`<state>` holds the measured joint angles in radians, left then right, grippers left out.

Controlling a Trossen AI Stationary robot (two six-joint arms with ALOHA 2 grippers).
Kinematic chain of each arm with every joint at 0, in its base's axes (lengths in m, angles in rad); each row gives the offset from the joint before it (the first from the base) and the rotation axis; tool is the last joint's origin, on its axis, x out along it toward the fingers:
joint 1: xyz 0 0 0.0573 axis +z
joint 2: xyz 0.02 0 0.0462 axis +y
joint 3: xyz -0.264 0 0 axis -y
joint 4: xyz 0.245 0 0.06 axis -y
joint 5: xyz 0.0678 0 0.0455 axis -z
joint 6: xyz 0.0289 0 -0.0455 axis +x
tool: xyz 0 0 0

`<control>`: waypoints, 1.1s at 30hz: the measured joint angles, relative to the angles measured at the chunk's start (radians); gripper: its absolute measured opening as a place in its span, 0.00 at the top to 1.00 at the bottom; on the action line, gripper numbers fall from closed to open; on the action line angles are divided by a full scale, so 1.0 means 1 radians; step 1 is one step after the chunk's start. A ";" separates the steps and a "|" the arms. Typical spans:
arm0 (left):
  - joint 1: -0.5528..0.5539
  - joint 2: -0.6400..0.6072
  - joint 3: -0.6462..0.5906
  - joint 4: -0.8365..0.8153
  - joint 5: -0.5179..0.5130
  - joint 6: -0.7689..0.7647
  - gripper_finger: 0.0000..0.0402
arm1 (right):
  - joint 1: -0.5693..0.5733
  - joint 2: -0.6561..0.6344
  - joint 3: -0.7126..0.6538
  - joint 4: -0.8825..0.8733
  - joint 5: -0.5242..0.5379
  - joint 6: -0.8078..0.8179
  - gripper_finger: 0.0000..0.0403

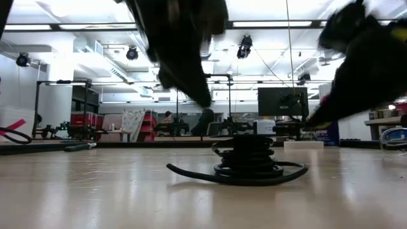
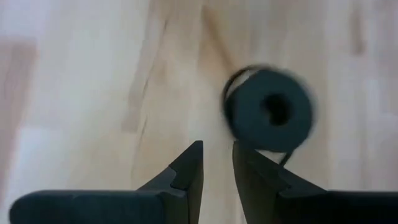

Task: Coil cords
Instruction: Return to Home Position

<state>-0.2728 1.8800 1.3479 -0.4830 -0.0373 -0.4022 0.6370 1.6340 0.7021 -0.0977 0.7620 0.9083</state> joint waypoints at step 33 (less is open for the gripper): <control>-0.167 -0.749 -0.528 0.871 -0.005 0.361 0.79 | -0.018 -0.715 -0.009 0.365 -1.023 -1.106 0.93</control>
<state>-0.4393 1.1308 0.8197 0.3878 -0.0427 -0.0411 0.6189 0.9189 0.6930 0.2674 -0.2610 -0.1979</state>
